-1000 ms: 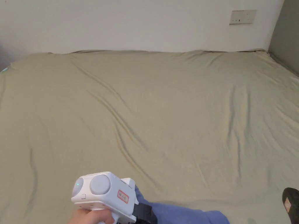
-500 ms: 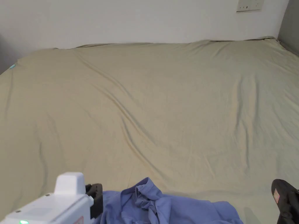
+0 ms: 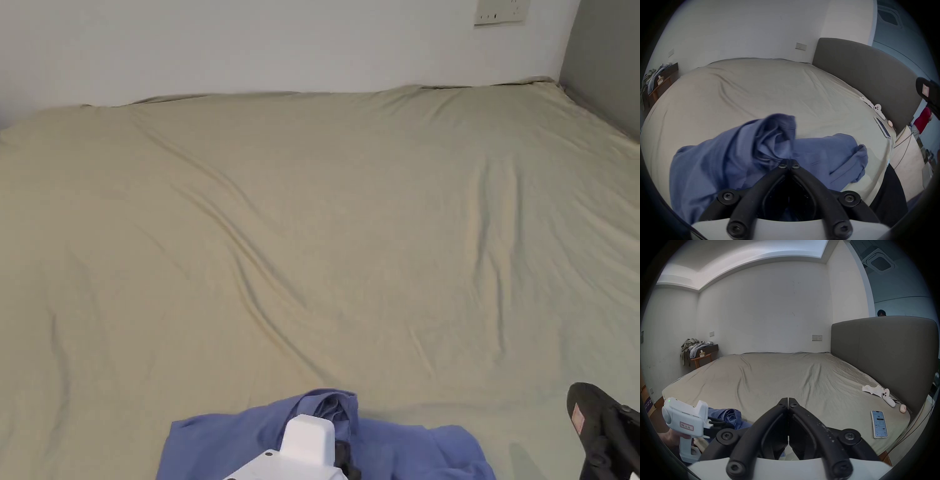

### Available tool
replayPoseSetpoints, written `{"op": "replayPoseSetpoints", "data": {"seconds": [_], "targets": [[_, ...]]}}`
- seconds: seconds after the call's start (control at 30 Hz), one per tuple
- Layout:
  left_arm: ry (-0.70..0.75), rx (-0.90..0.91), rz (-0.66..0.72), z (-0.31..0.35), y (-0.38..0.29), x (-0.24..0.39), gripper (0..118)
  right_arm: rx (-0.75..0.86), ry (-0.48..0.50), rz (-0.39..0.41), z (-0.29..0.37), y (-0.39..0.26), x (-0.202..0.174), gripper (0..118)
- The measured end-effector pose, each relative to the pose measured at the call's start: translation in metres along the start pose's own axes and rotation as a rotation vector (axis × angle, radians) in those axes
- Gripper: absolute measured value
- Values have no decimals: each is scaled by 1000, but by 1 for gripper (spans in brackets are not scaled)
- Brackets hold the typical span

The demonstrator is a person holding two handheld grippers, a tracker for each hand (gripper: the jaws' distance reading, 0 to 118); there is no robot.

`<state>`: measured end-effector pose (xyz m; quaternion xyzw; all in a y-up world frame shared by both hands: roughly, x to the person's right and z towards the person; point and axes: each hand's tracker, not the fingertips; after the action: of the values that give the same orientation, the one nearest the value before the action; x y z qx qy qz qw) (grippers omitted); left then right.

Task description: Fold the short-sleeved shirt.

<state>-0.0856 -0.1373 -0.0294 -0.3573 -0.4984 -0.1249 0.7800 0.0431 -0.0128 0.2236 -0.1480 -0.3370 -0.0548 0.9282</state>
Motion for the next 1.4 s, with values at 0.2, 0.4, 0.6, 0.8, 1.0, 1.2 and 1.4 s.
{"op": "replayPoseSetpoints", "data": {"seconds": [0.2, 0.4, 0.6, 0.8, 1.0, 1.2, 1.4], "targets": [[-11, 34, 5, 21, 8, -5, 0, 6, -13, -1, 1, 2, 3, 2], [-206, 235, 273, 111, 39, -77, 0, 22, 10, 6, -4, 10, -4, 2], [-599, 107, 735, 128, 16, -213, 9, 14, 56, 16, -12, 11, -15, 2], [-568, -161, 736, 103, -18, -263, 118, -8, 76, 40, -15, 10, -26, 2], [-567, -222, 874, 73, -31, -285, 118, -35, 62, 60, -16, 10, -30, 2], [-712, -276, 797, 29, -34, -298, 118, -55, 47, 79, -17, 12, -35, 2], [-567, -344, 814, 10, -37, -289, 19, -66, 30, 101, -17, 13, -40, 2]]}}
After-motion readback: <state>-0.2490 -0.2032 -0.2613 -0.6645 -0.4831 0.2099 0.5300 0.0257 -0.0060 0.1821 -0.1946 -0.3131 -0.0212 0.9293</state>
